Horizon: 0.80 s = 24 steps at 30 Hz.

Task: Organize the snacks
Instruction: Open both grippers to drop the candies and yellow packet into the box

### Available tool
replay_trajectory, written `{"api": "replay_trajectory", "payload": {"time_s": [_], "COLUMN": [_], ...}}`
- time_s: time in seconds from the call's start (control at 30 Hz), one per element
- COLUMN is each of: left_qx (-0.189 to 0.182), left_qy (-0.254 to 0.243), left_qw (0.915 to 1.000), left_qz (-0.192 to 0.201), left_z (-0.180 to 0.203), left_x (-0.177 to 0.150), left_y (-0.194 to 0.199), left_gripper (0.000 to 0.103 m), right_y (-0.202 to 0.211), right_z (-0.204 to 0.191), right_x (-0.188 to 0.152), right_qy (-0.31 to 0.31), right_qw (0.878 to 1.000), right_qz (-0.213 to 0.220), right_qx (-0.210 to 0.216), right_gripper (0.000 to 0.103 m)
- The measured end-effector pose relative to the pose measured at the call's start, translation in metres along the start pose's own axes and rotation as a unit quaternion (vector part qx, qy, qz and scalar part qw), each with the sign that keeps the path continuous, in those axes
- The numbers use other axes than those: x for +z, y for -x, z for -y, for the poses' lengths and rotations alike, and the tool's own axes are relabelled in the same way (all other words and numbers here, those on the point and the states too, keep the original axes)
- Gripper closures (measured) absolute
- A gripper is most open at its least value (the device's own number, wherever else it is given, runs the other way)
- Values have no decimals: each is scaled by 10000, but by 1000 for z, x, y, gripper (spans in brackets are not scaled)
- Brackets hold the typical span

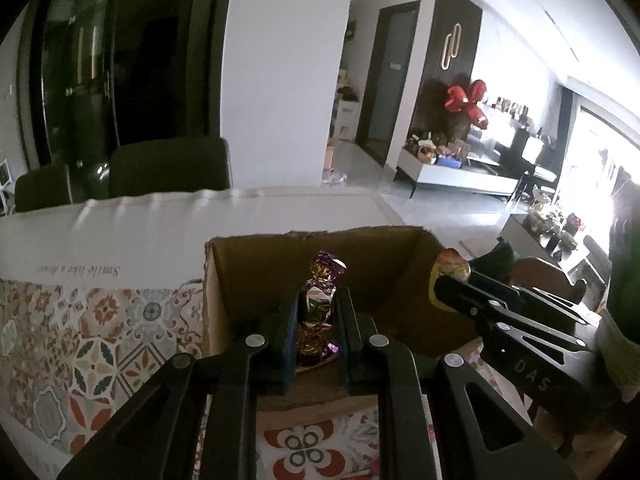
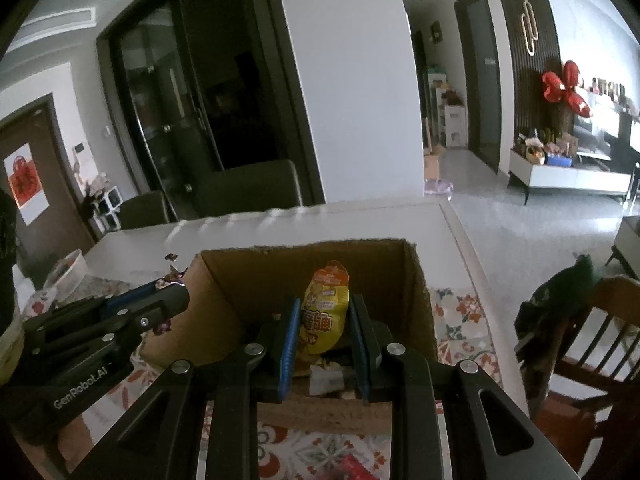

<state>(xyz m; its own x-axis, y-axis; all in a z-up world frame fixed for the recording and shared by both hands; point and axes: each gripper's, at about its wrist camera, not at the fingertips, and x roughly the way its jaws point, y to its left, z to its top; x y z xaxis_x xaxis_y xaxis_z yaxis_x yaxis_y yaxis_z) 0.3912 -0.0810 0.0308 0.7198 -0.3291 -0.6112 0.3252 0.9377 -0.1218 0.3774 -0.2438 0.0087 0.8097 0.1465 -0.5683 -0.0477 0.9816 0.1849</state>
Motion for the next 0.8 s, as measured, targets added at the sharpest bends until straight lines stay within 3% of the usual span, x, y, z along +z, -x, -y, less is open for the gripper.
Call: {"api": "replay_trajectory", "payload": {"time_s": [0.13,0.23,0.27,0.37,0.8], "left_qx": [115,209,245,274,349], "left_qy": [38,41,43,34,120], "left_qw": [9999,9997,9997,9996,9993], "left_qz": [-99,-86,-48,-12,29], "left_z": [-6,-8,-8,-8,-11], "left_x": [0,0,-1,-3,-11], "left_y": [-8,-9,-7,-2,17], "left_gripper": [81,57,56,49,45], "right_y": [-14,-22,-24,-24,-13], "right_z": [2,1,0,-3,-11], "right_x": [-1,-2,-3,-5,-12], "right_qy": [18,86,122,154,195], "right_qw": [9997,9993,9991,9990,9991], "right_qz": [-228,-339,-381,-371,-376], "right_qx": [-38,-94,-102,-190,-98], "right_gripper": [77,77,76,56,55]}}
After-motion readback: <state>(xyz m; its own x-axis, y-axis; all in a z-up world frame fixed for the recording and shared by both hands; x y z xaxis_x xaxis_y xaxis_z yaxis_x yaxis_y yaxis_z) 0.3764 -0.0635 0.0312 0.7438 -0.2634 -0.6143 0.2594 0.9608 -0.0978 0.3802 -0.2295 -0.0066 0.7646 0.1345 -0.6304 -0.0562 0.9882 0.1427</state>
